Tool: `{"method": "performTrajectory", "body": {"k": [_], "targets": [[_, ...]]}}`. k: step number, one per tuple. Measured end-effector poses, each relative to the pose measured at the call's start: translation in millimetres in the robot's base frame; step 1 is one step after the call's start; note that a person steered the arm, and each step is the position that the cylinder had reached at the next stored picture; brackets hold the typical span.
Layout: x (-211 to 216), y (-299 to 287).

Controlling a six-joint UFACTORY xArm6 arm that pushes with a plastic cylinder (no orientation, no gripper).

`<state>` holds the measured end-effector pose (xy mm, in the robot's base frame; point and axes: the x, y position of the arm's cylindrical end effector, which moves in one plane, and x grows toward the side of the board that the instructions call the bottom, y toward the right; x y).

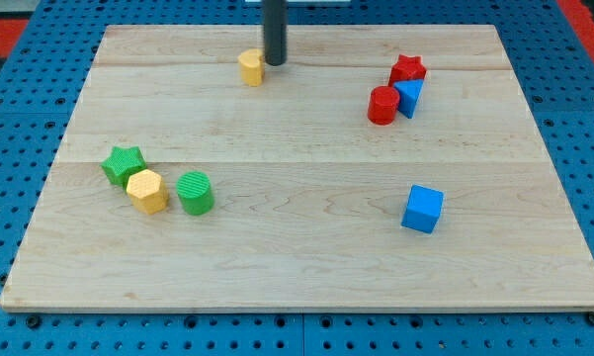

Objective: Place the yellow heart above the green star

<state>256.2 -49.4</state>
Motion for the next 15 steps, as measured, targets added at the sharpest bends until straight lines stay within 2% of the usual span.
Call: {"method": "performTrajectory", "body": {"k": [2,3,4,5,6,8,10,15], "targets": [[8,-57],[25,-54],[32,-16],[49,-9],[65,-53],[19,-68],[64,-77],[61,-148]]}}
